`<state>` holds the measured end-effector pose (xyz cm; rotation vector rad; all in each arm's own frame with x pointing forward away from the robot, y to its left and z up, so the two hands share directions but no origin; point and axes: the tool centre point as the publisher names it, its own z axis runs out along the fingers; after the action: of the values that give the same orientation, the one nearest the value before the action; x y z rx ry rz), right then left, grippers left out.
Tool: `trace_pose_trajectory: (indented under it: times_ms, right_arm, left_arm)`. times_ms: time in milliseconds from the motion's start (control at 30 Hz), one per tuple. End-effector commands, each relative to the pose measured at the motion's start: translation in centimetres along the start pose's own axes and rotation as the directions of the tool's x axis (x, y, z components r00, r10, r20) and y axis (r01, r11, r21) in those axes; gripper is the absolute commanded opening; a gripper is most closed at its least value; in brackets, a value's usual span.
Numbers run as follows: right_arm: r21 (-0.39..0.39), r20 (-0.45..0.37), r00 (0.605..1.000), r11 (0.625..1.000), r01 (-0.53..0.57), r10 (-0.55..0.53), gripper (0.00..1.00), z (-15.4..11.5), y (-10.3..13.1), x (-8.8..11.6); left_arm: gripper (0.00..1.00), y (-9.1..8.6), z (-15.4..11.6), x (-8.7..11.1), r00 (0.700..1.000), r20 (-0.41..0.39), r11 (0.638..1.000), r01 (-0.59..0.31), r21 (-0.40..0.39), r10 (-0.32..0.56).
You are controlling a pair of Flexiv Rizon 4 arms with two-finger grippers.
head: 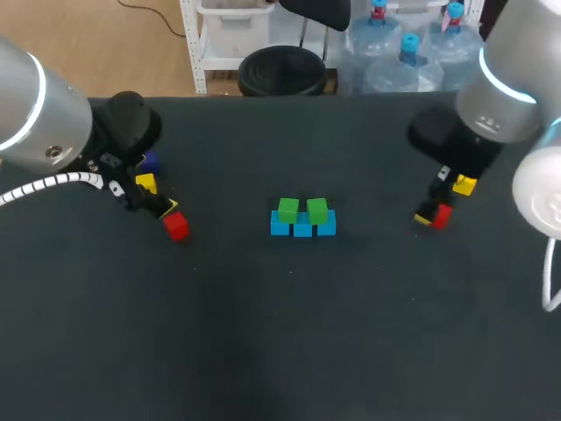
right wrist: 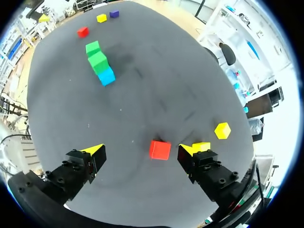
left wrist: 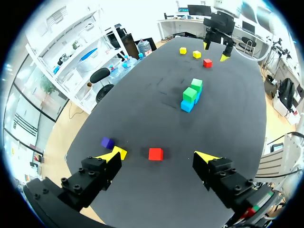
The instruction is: Place the blue cubes, place green cubes on the blue cubes, place the yellow cubes on the green cubes, then place the red cubes on the yellow cubes, and place purple cube on the red cubes.
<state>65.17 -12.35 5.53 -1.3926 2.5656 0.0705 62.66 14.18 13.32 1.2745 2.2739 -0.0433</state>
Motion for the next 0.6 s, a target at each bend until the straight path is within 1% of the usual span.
trace_pose_trajectory:
  times_ms: [33, 300, 600]
  right_arm:
    - [-0.031, -0.017, 1.000, 1.000, -0.001, 0.001, 1.00, 1.2, -1.3, 0.2]
    - [-0.048, -0.053, 0.998, 0.998, -0.026, 0.024, 1.00, 2.8, -2.7, 0.7]
    - [-0.099, -0.087, 0.996, 0.994, -0.041, 0.032, 1.00, 3.9, -3.0, 0.4]
  left_arm:
    - [1.00, 0.1, 0.0, 0.1, 1.000, 0.003, 1.000, -0.002, 0.003, 0.002]
    - [1.00, 0.1, 0.0, 0.1, 1.000, 0.003, 1.000, -0.002, 0.003, 0.002]
    - [1.00, 0.1, 0.0, 0.1, 1.000, 0.003, 1.000, -0.002, 0.003, 0.002]
